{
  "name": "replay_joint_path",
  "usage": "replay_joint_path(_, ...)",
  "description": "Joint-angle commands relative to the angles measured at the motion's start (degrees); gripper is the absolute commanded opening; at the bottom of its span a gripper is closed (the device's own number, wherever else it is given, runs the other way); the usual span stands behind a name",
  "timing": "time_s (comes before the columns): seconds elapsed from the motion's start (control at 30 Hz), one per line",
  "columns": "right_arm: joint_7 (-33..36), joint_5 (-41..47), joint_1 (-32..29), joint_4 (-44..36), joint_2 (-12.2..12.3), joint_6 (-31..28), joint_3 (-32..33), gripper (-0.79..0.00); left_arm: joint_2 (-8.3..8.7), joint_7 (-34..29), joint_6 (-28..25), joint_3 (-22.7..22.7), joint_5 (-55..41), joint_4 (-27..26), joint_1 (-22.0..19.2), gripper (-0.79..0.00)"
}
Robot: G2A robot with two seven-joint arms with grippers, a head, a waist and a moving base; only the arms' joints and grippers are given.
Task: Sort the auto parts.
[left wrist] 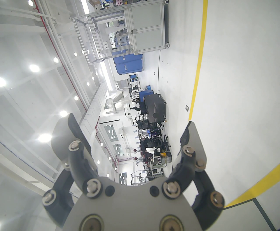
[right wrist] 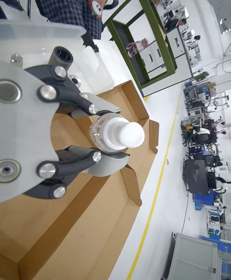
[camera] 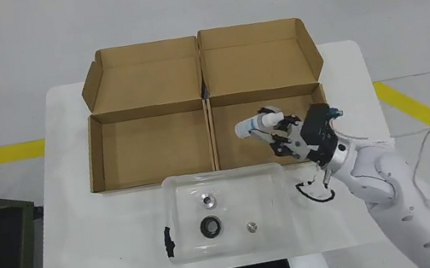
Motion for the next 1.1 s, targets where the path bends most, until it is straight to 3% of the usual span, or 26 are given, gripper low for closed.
replay_joint_path(0.0, 0.0, -1.8, 1.1, 1.0, -0.2, 1.7, -0.8, -0.785, 0.00, 0.0, 0.0, 0.0, 0.0, 0.0, 0.0, 0.000)
replay_joint_path(0.37, -0.3, -7.0, 6.6, 7.7, -1.6, 9.6, -6.2, -0.785, 0.00, 0.0, 0.0, 0.0, 0.0, 0.0, 0.0, 0.000)
replay_joint_path(1.07, 3.7, -10.7, 16.6, 19.3, -4.8, 14.0, -15.5, -0.785, 0.00, 0.0, 0.0, 0.0, 0.0, 0.0, 0.0, 0.000)
